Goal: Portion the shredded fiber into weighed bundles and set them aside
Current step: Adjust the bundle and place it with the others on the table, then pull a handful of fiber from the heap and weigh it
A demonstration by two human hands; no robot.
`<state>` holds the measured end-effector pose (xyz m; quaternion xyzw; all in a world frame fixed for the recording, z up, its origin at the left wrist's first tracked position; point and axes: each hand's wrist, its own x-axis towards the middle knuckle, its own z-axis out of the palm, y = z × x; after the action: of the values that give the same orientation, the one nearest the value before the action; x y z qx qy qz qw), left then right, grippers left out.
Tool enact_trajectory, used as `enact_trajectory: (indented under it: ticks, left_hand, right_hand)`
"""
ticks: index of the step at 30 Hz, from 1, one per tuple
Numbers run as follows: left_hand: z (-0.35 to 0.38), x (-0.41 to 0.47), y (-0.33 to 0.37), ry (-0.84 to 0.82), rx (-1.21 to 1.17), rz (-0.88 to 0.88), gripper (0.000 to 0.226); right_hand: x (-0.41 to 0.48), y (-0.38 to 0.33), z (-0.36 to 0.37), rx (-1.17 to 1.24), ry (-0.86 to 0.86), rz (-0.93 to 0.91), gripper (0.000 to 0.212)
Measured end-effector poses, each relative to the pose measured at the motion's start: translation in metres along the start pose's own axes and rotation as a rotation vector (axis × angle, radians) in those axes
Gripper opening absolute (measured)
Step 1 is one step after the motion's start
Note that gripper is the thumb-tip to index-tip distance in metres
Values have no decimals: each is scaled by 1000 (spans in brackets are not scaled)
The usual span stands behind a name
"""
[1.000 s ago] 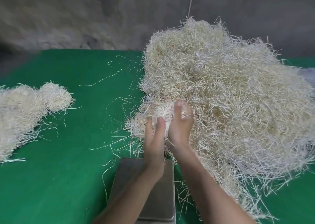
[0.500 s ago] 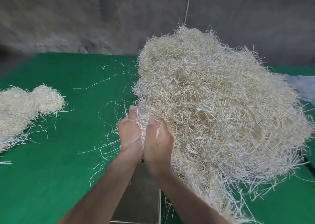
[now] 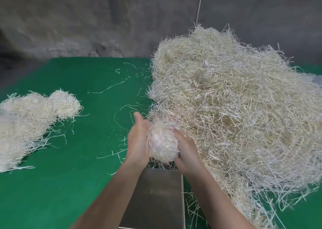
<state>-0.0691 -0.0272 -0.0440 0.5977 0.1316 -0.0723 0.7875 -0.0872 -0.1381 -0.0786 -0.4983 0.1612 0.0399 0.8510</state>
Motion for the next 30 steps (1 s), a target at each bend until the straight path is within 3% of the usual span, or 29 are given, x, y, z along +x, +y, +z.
enact_trajectory:
  ticks: [1,2,3,5,7,9,11,14,18,20,23,25,27,29,30]
  left_hand:
    - [-8,1,-1,25,-68,-47,81]
    - [-16,1,-5,28,-80,-102,82]
    - [-23,-2,-10,-19,-87,-148,74]
    - [-29,-12,-20,-236,-65,-223,36]
    - [-28,-18,-27,-339,-3,-217,36]
    - [-22,-11,-32,-224,33,-135,38]
    - [-22,3,-30,-45,-38,-95,53]
    - [-38,22,-14,72,47,40,48]
    - [-83,51,1,-146,24,13,43]
    - [-105,67,3,-185,-75,-71,39]
    - [-147,90,11,-83,-121,-101,34]
    - [-186,112,18,42,-122,-129,33]
    - [-230,141,23,195,-77,-131,33]
    - [-270,168,29,307,21,-115,38]
    - [-287,179,34,335,64,-101,45]
  right_hand:
    - [3,0,2,-1,60,-23,21]
    - [4,1,4,-26,117,-47,16]
    - [7,5,6,-56,160,-55,21]
    - [10,11,16,-135,223,-19,43]
    - [11,18,27,-373,290,-68,55]
    - [13,24,33,-647,380,-265,48]
    - [16,27,40,-801,398,-477,37]
    - [29,30,60,-808,254,-451,34]
    - [54,43,95,-701,127,-221,58]
    - [65,53,113,-623,103,-210,49]
    - [82,67,138,-476,-97,-178,36]
    - [98,80,153,-543,-227,-97,43]
    - [117,99,165,-677,-281,28,33]
    - [133,122,171,-960,-366,67,26]
    - [138,134,172,-1169,-389,44,36]
